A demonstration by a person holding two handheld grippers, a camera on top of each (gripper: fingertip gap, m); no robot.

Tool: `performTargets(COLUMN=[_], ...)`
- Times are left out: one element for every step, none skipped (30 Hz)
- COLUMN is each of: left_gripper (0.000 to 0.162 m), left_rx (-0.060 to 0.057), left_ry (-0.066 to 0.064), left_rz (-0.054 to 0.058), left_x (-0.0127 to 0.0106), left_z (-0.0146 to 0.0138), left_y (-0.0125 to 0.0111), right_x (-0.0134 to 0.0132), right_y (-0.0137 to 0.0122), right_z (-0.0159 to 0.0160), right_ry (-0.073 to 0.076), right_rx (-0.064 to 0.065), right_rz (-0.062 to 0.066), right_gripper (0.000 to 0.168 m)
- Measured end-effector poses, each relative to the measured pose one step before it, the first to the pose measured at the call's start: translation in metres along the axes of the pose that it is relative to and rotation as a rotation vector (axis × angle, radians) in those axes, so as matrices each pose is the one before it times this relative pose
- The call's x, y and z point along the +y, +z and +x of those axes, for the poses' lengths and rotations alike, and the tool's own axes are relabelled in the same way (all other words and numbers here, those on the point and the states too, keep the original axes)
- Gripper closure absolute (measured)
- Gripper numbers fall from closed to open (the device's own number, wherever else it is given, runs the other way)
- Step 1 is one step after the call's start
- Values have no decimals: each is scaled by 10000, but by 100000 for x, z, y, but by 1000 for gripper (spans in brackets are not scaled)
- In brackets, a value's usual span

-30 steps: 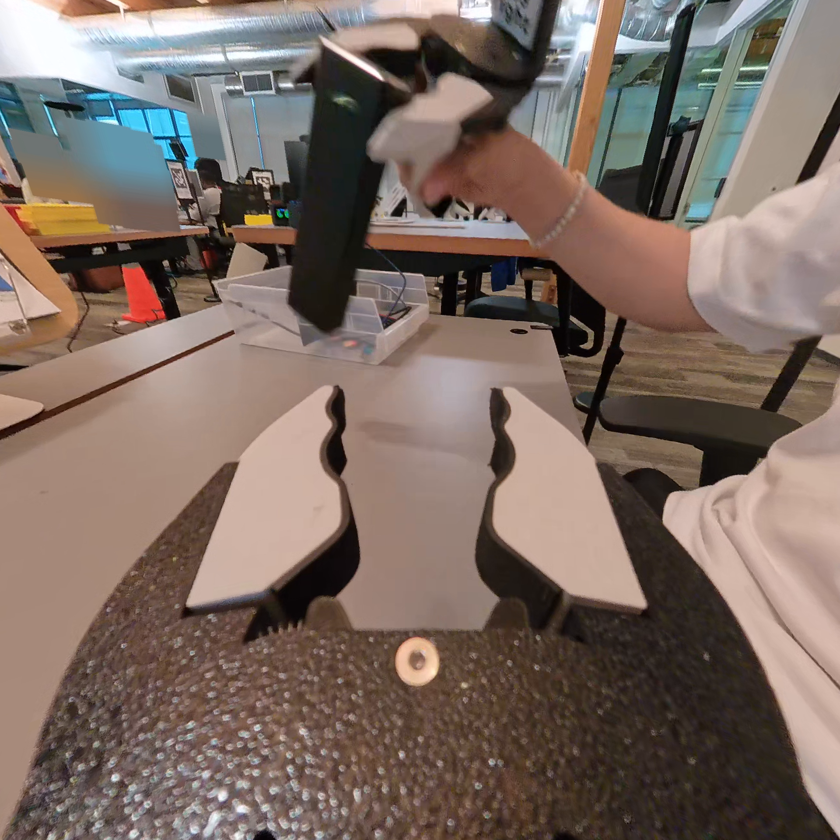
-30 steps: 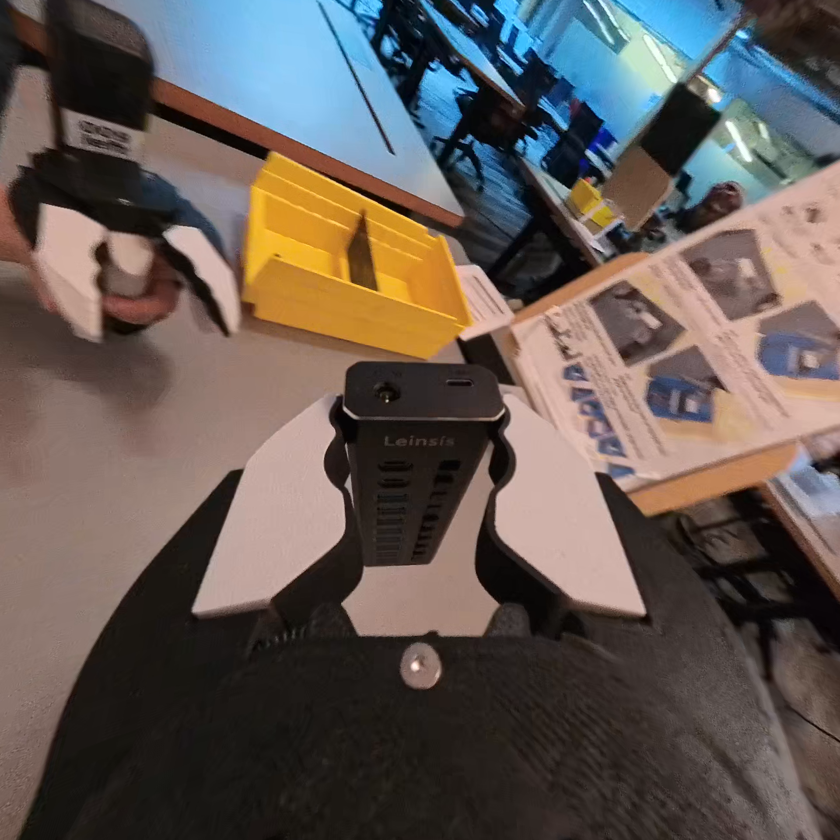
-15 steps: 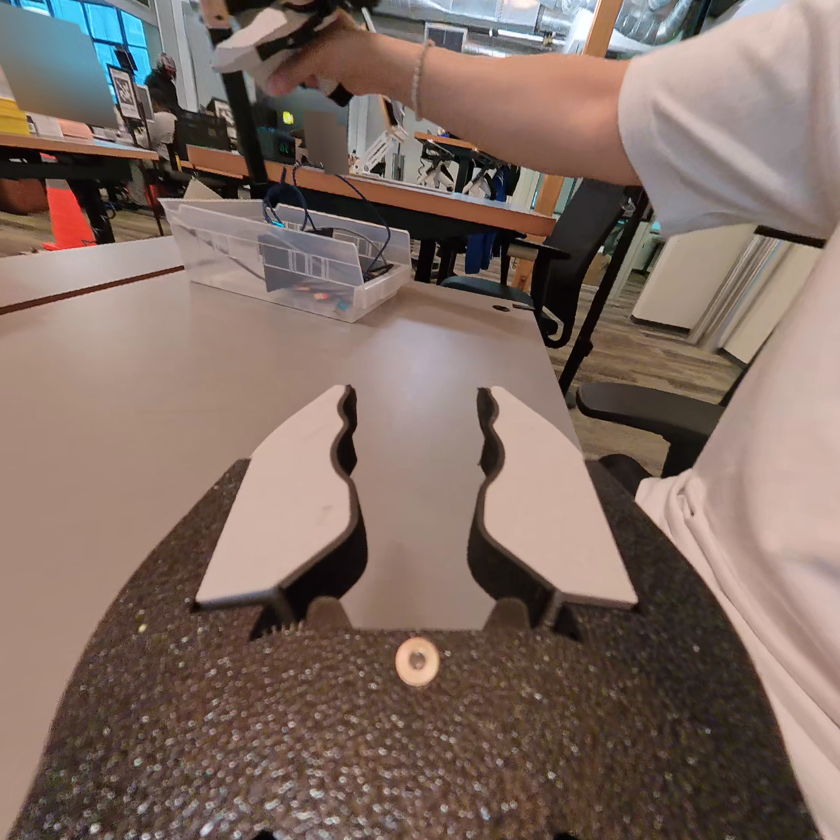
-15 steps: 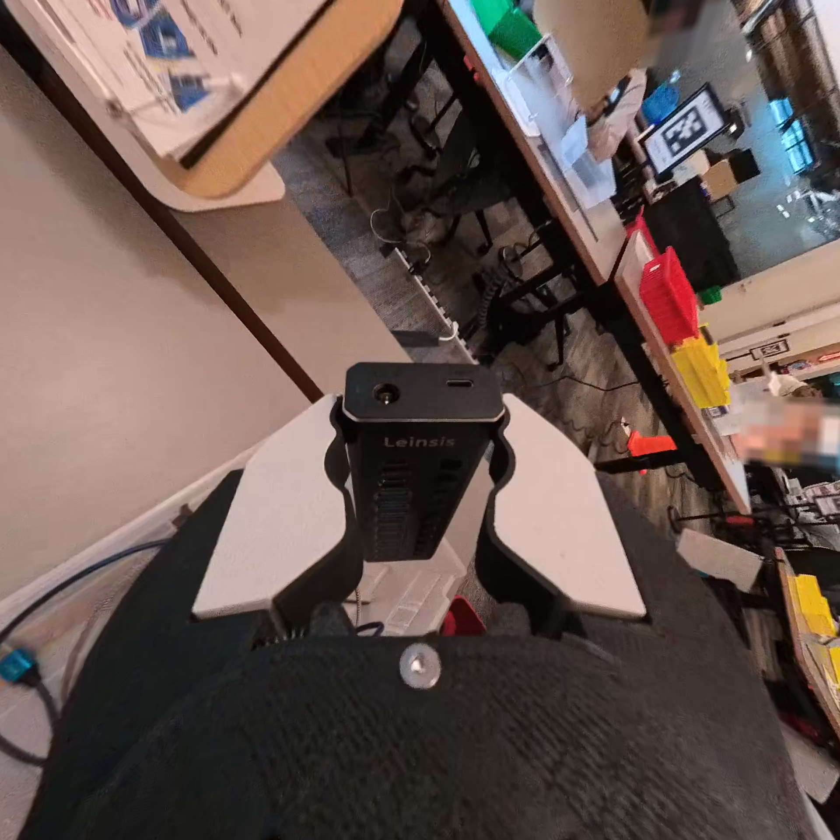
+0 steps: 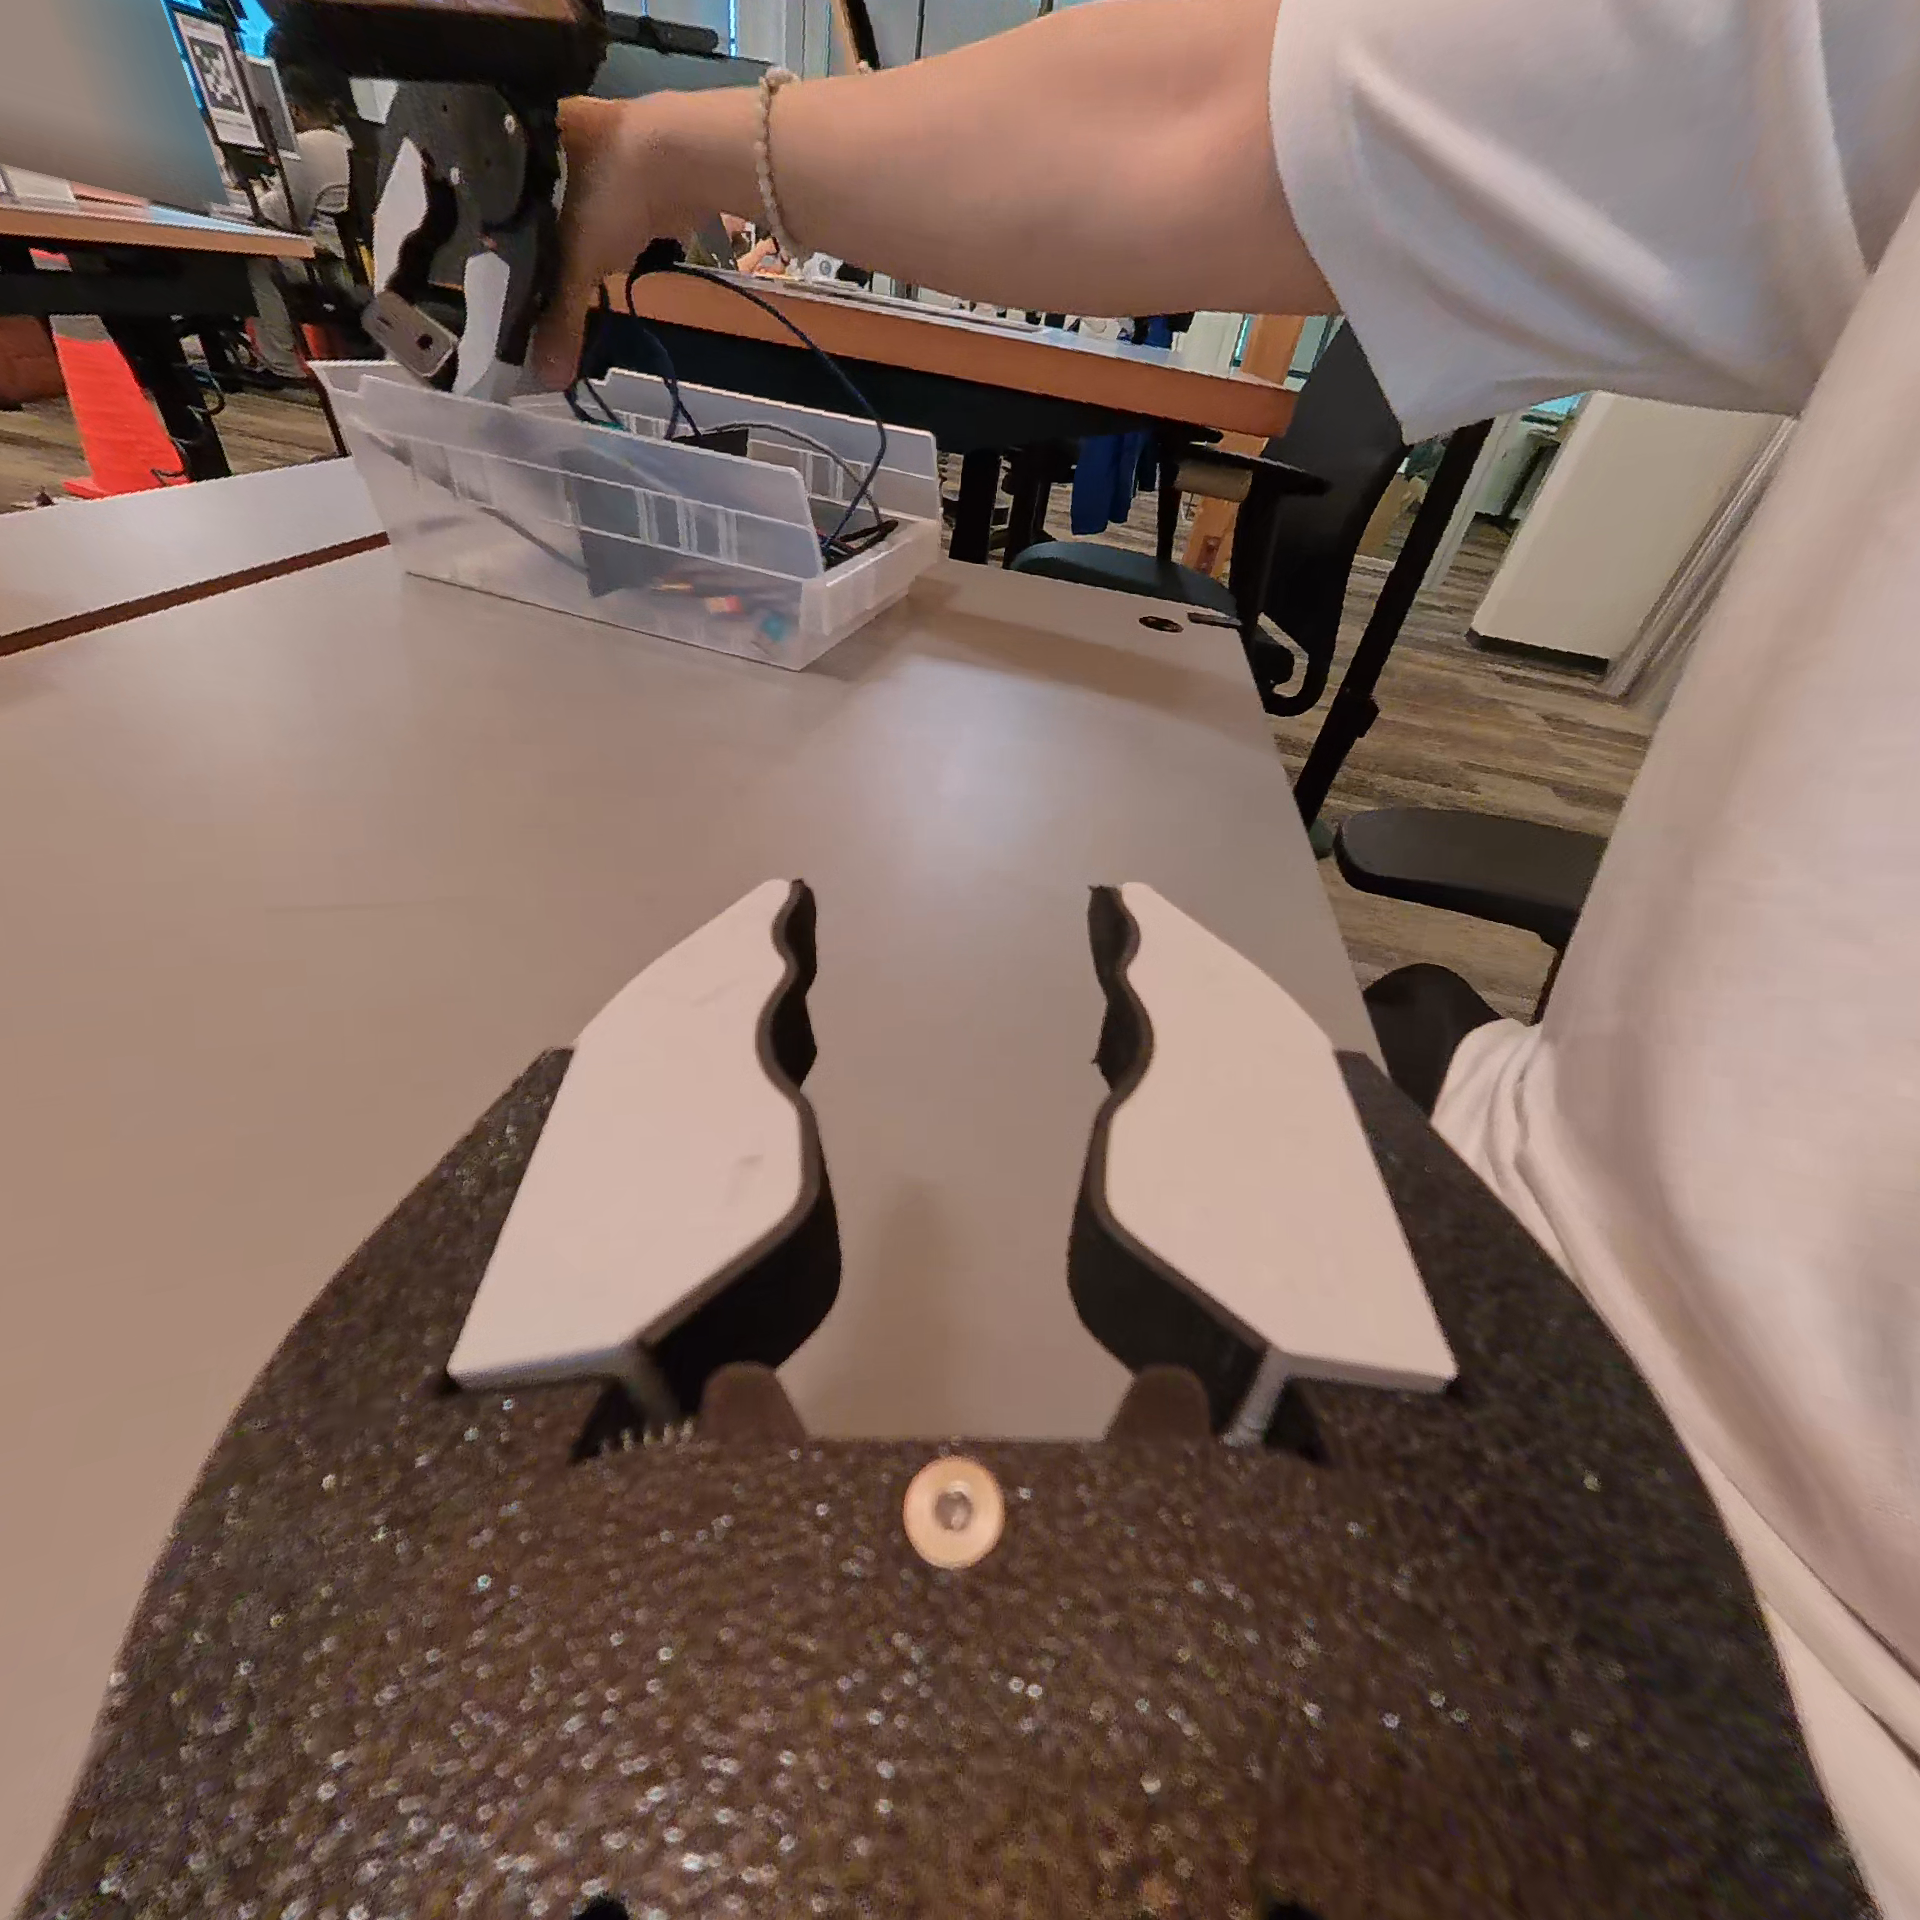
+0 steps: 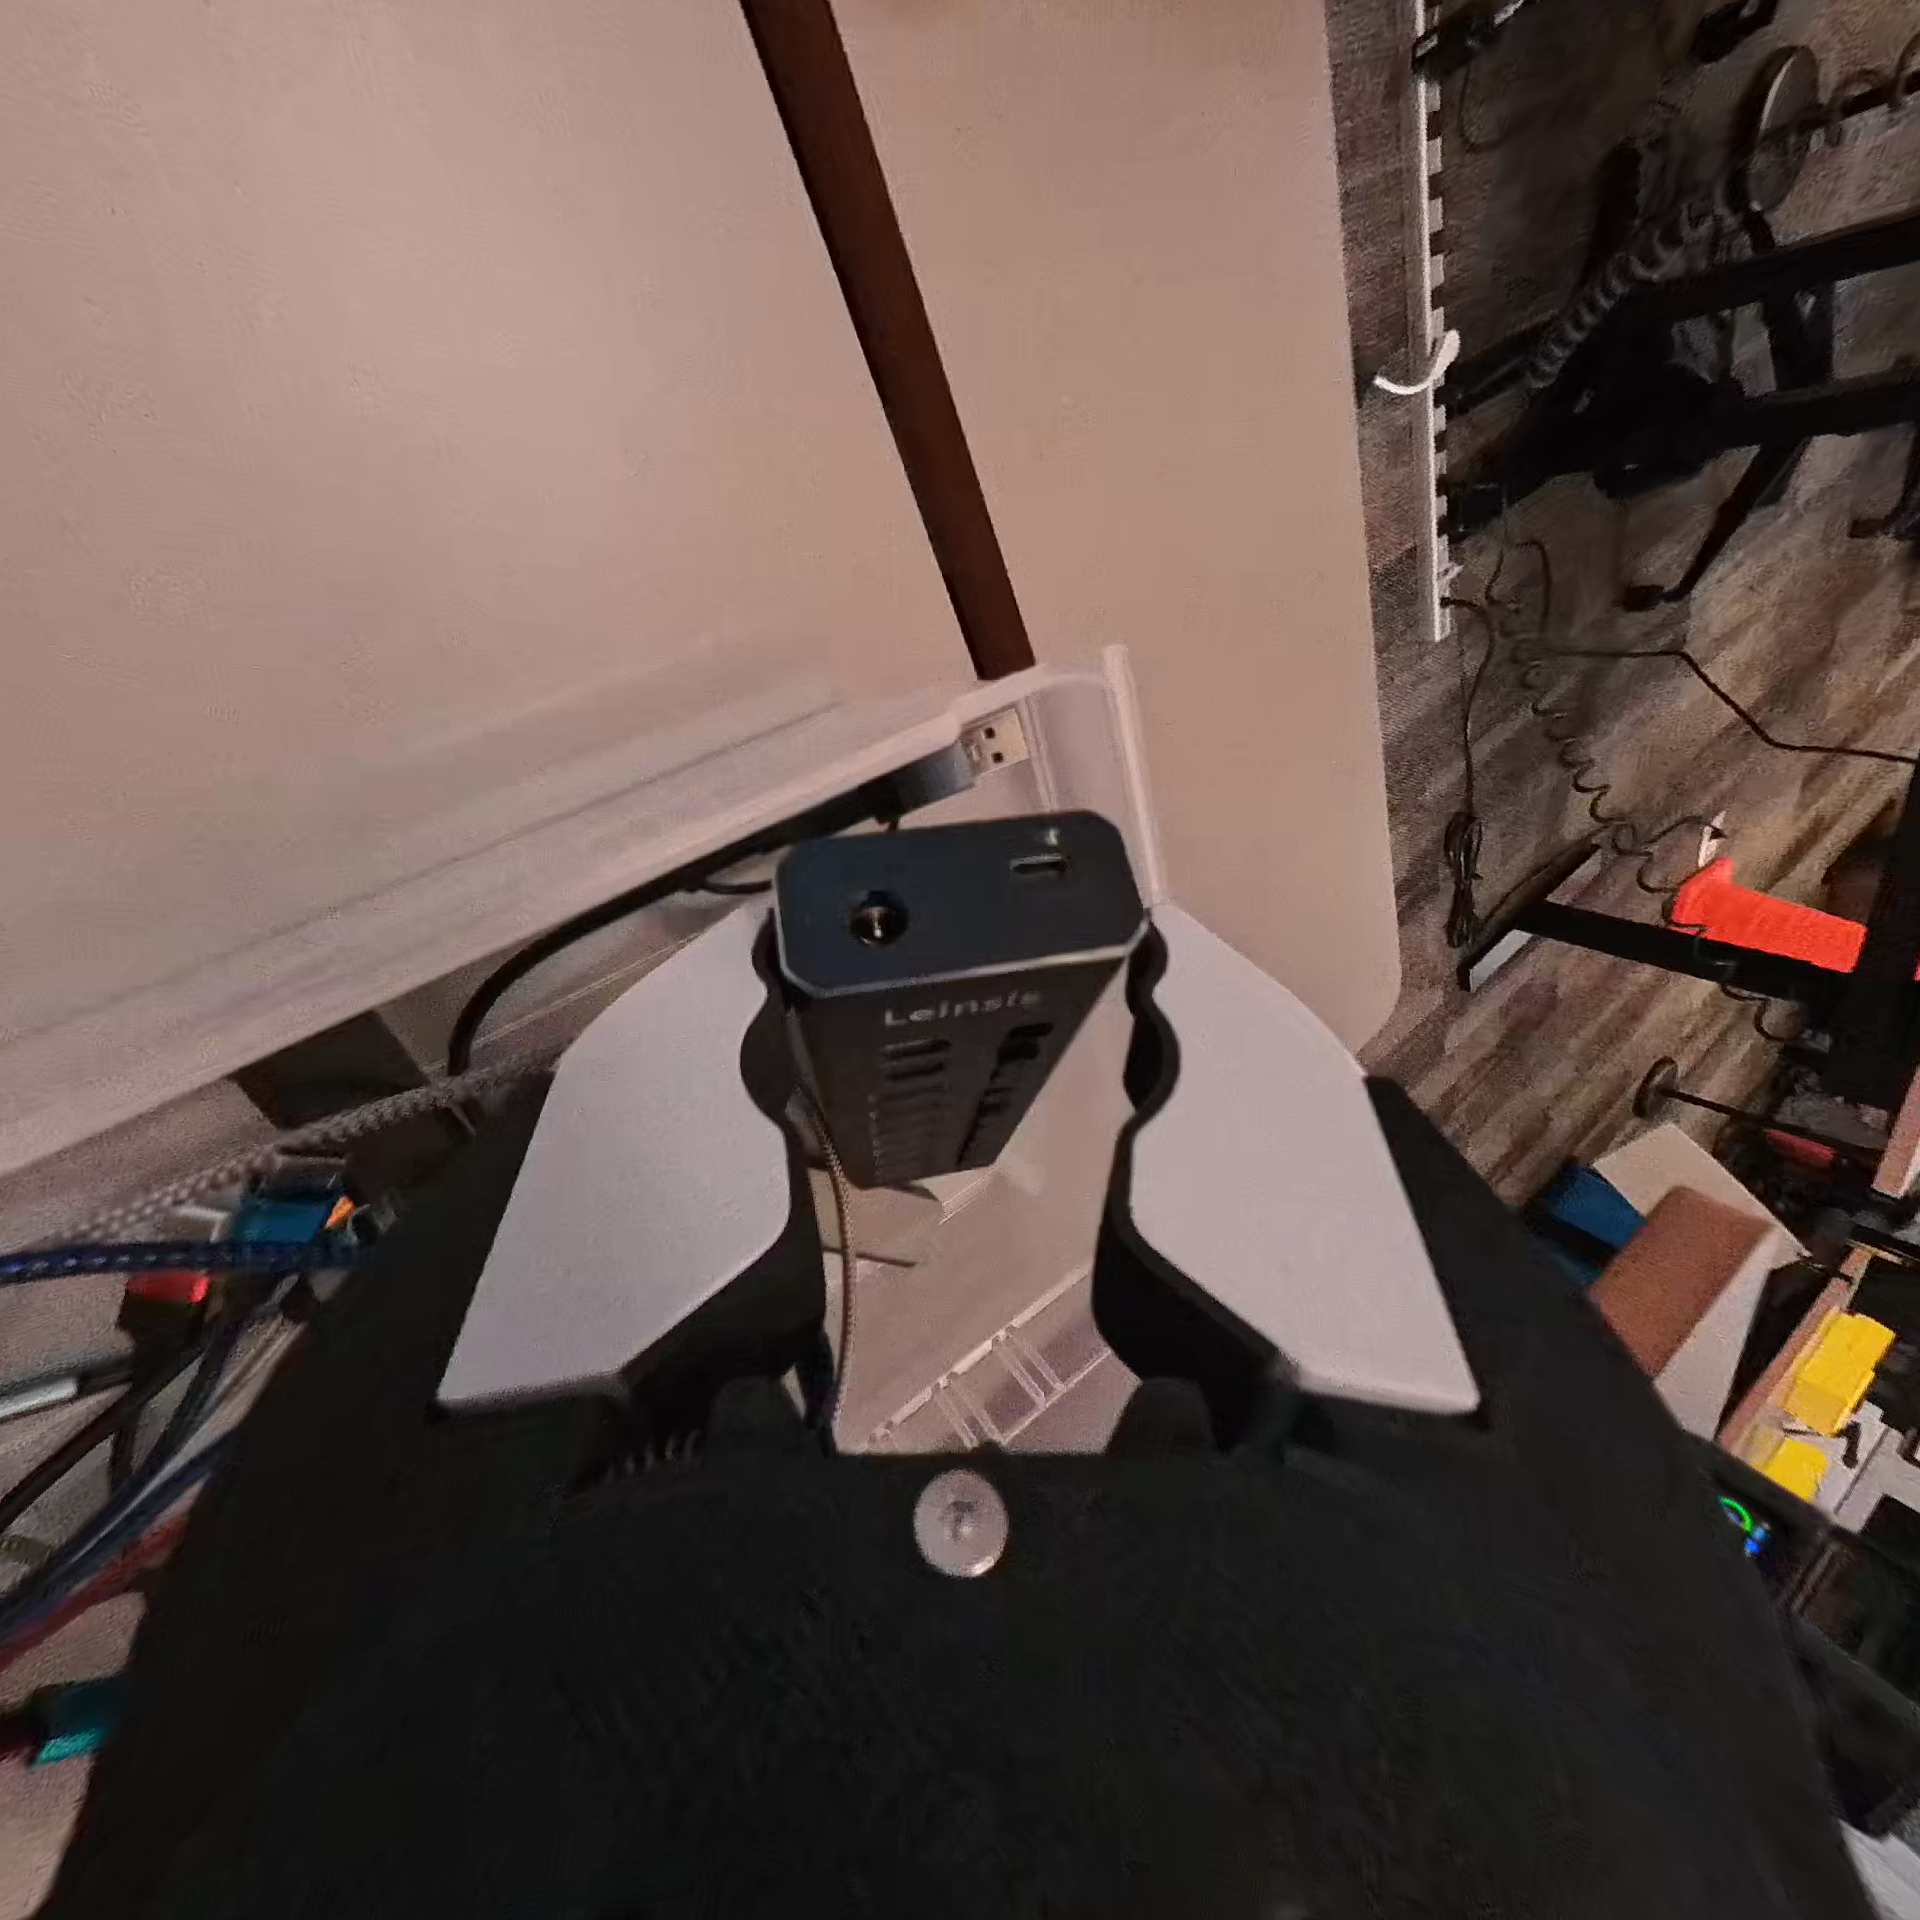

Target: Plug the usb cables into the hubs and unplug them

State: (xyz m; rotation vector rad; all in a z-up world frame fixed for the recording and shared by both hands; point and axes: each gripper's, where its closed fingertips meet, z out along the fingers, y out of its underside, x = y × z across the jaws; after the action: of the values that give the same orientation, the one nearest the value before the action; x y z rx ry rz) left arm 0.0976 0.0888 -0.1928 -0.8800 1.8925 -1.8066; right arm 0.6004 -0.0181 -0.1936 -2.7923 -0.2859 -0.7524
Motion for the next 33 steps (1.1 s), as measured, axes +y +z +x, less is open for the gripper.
performTargets(left_gripper=[111, 110, 110, 110, 110, 110, 110, 110, 110, 110, 110, 110, 109, 108, 107, 107, 108, 109, 109, 109, 109, 109, 107, 104, 104, 103, 102, 103, 104, 104, 105, 107, 107], left_rx=[-57, -48, -51, -49, -26, -39, -95, -103, -81, -128, -173, -165, -178, -175, -78, 53, 103, 115, 154, 112, -26, -184, -280, -284, -277, -120, 143, 188, 67, -176, -471, -636, -587], left_ry=[11, -4, -23, -19, 10, 15, -13, -16, -6, -54, -150, -262, -354, -381, -335, -244, -191, -176, -145, -126, -151, -142, -157, -218, -257, -363, -482, -553, -527, -368, -143, -12, 81], left_rz=[-54, -56, -63, -68, -59, -72, -124, -142, -94, -51, -44, -36, -40, -59, -53, -80, -156, -234, -318, -450, -532, -528, -472, -427, -449, -492, -560, -471, -247, -139, -197, -317, -426], left_x=[25, 26, 23, 26, 3, -20, -12, -46, -209, -430, -626, -810, -948, -1050, -1165, -1198, -1192, -1227, -1200, -1049, -947, -921, -884, -828, -681, -464, -237, -261, -432, -418, -184, 126, 381], left_z=[-193, -151, -120, -97, -59, -75, -194, -237, -276, -413, -578, -628, -662, -628, -423, -170, -50, 18, 123, 69, -126, -347, -445, -478, -527, -300, 25, 46, -88, -381, -754, -955, -807], left_y=[129, 164, 195, 227, 261, 304, 383, 460, 556, 692, 854, 1021, 1204, 1407, 1599, 1767, 1886, 1964, 2007, 2027, 2000, 1939, 1849, 1744, 1615, 1539, 1435, 1265, 1104, 964, 900, 877, 892], right_x=[-87, -191, -394, -577, -481, -422, -559, -621, -521, -271, -28, 297, 629, 775, 858, 991, 1024, 971, 864, 707, 332, -68, -213, -352, -450, -424, -356, -179, -32, -66, -168, -154, -60], right_y=[-94, -379, -642, -869, -1134, -1413, -1713, -2055, -2316, -2501, -2624, -2576, -2432, -2172, -1928, -1655, -1428, -1207, -951, -736, -467, -252, -294, -385, -424, -423, -325, -228, -158, -125, -105, -97, -84], right_z=[630, 777, 708, 585, 422, 670, 549, 208, -57, -561, -1175, -1440, -1650, -1645, -1423, -1034, -732, -403, -89, 34, 244, 410, 417, 386, 310, 249, 272, 246, 127, -11, -82, -134, -126], right_ry=[165, 247, 434, 609, 633, 684, 662, 712, 819, 842, 780, 754, 611, 476, 382, 263, 97, 48, 76, 21, -56, -83, -81, -130, -224, -250, -174, -7, 120, 146, 125, 92, 31], right_rx=[400, 399, 288, 124, -37, 206, 254, 234, 261, 126, -95, -79, -115, -70, 72, 252, 295, 343, 373, 259, 231, 194, 151, 170, 161, 141, 140, 82, -20, -105, -129, -124, -112], right_rz=[15, 135, 363, 545, 484, 427, 552, 672, 677, 669, 738, 738, 698, 698, 629, 442, 249, 96, -35, -123, -71, -105, -243, -156, 57, 212, 246, 105, -31, -10, 94, 126, 67], right_gripper=[96, 91, 90, 90, 88, 87, 87, 86, 87, 87, 86, 89, 89, 90, 91, 93, 93, 93, 94, 93, 94, 93, 91, 89, 89, 89, 91, 92, 92, 93, 93, 94, 95])
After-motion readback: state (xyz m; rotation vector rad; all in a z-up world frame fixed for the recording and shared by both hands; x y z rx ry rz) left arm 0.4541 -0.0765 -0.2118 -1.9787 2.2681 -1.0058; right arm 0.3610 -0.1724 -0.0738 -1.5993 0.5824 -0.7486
